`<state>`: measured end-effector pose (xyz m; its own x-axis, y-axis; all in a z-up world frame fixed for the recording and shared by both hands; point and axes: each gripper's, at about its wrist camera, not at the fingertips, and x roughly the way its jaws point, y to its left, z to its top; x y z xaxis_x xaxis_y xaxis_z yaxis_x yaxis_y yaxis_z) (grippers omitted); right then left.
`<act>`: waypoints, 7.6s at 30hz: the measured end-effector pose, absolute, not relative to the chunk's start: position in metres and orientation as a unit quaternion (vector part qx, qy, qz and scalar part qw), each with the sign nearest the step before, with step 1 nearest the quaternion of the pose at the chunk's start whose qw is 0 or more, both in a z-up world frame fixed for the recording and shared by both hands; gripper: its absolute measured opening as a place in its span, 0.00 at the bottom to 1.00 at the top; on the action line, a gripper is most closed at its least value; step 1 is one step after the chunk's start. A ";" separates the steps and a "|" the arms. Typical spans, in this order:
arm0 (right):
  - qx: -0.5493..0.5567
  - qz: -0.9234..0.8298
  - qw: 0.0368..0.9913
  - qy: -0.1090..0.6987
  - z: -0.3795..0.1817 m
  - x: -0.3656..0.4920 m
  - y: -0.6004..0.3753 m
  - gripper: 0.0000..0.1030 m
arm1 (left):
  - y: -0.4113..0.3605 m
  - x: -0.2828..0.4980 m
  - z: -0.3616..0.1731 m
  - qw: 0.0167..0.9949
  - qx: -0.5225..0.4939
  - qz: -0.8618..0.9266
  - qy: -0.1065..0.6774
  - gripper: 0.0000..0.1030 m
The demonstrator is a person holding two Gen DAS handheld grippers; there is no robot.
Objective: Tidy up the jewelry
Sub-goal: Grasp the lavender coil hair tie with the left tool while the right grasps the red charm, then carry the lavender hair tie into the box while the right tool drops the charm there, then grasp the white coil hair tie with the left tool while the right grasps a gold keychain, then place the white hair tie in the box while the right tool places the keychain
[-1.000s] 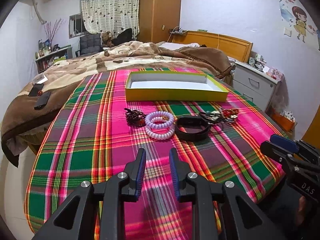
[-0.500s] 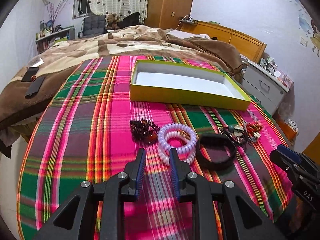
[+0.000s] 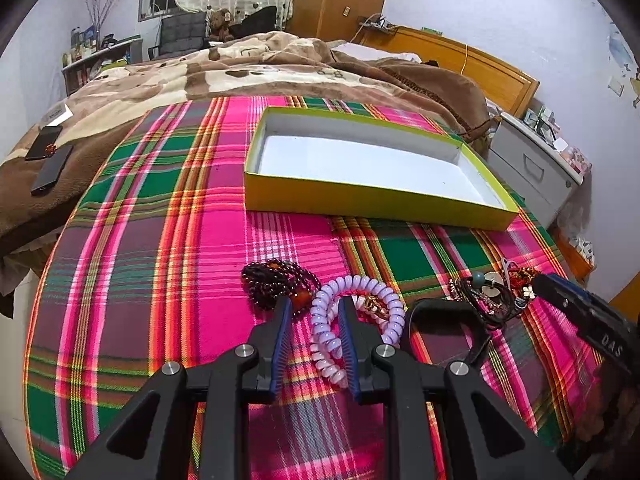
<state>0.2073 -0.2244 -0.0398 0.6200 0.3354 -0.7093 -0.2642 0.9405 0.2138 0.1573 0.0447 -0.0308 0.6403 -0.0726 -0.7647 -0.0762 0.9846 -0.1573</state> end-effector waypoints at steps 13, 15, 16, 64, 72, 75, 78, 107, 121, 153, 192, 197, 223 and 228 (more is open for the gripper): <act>0.013 0.178 0.893 0.413 -0.041 0.220 -0.224 0.08 | 0.039 0.162 -0.034 0.901 -0.070 -0.005 0.428 0.10; 0.012 0.179 0.894 0.411 -0.038 0.219 -0.224 0.08 | 0.040 0.160 -0.031 0.904 -0.068 -0.003 0.423 0.09; 0.010 0.180 0.894 0.409 -0.037 0.218 -0.224 0.08 | 0.040 0.159 -0.030 0.904 -0.067 -0.003 0.421 0.09; 0.026 0.212 0.914 0.344 0.020 0.315 -0.186 0.08 | 0.039 0.271 0.029 0.926 -0.039 -0.063 0.371 0.09; 0.044 0.216 0.893 0.392 -0.007 0.371 -0.170 0.08 | 0.037 0.333 0.011 0.916 -0.033 -0.058 0.396 0.09; 0.052 0.215 0.887 0.406 -0.016 0.386 -0.165 0.08 | 0.038 0.350 0.001 0.911 -0.030 -0.055 0.408 0.09; 0.054 0.211 0.883 0.417 -0.023 0.396 -0.162 0.08 | 0.037 0.361 -0.007 0.907 -0.031 -0.057 0.417 0.09; 0.038 0.221 0.895 0.386 0.004 0.352 -0.175 0.25 | 0.035 0.318 0.014 0.920 -0.046 -0.067 0.384 0.09; 0.024 0.236 0.913 0.331 0.024 0.231 -0.193 0.25 | 0.023 0.189 0.036 0.943 -0.034 -0.072 0.323 0.09; 0.023 0.197 0.916 0.349 -0.009 0.136 -0.227 0.25 | 0.027 0.078 0.006 0.942 -0.038 -0.051 0.330 0.09; 0.005 0.160 0.887 0.434 -0.049 0.231 -0.225 0.27 | 0.033 0.145 -0.036 0.901 -0.041 -0.028 0.431 0.20; -0.001 0.161 0.889 0.429 -0.048 0.228 -0.224 0.22 | 0.029 0.144 -0.036 0.901 -0.025 -0.022 0.432 0.20; 0.026 0.180 0.902 0.392 -0.020 0.201 -0.231 0.21 | 0.042 0.113 -0.010 0.921 -0.039 -0.018 0.386 0.08; 0.027 0.184 0.904 0.386 -0.015 0.197 -0.230 0.21 | 0.043 0.110 -0.003 0.924 -0.043 -0.022 0.378 0.08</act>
<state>0.1969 -0.2304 -0.0147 0.6346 0.3527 -0.6877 -0.3110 0.9311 0.1905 0.1096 0.0431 -0.0030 0.7131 -0.0733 -0.6972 0.0083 0.9953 -0.0962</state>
